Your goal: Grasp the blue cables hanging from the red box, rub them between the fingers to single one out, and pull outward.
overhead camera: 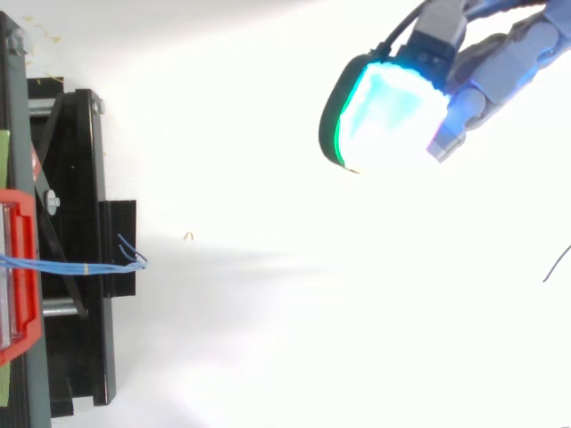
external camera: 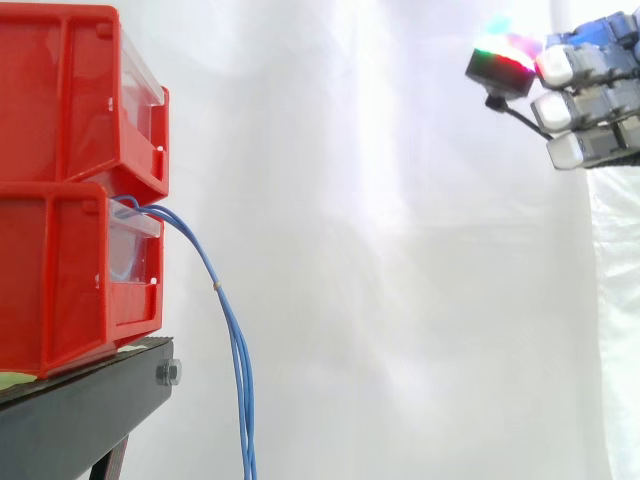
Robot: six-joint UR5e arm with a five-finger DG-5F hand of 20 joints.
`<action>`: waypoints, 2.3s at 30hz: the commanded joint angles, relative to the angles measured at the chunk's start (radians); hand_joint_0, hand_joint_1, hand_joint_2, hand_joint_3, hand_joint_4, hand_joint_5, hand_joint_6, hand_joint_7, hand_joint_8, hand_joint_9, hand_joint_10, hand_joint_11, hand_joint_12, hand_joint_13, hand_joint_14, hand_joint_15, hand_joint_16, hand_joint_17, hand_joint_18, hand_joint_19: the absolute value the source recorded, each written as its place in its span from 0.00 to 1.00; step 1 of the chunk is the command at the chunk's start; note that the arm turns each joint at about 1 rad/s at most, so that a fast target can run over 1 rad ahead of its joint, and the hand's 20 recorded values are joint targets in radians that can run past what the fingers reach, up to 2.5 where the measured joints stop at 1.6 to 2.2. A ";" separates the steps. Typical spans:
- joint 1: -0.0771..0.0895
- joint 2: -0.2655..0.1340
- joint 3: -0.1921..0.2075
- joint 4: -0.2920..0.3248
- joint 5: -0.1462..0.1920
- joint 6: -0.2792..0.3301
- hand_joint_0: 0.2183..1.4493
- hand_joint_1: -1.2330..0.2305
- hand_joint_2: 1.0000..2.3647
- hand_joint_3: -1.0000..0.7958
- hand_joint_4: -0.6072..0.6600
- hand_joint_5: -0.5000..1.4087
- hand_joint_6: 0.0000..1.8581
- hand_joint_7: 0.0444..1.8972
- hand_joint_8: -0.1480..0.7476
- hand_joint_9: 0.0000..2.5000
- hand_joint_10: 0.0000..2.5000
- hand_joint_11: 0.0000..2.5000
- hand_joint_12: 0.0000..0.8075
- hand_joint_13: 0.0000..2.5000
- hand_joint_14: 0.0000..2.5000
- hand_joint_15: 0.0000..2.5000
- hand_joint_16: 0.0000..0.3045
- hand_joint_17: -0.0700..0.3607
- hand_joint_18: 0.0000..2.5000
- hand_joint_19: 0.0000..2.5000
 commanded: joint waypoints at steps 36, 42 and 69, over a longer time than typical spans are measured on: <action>0.128 -0.247 0.000 0.309 0.193 -0.269 0.21 0.37 0.00 0.28 0.71 0.19 0.27 0.46 0.51 0.28 0.00 0.07 0.51 0.21 0.00 0.12 0.16 0.42 0.16 0.13; 0.145 -0.249 0.000 0.314 0.239 -0.282 0.20 0.38 0.00 0.28 0.71 0.19 0.27 0.45 0.51 0.28 0.00 0.07 0.51 0.21 0.00 0.12 0.17 0.43 0.16 0.13; 0.142 -0.537 0.276 0.283 0.267 -0.238 0.20 0.40 0.00 0.28 0.70 0.19 0.27 0.44 0.51 0.29 0.00 0.07 0.52 0.22 0.00 0.13 0.17 0.43 0.16 0.14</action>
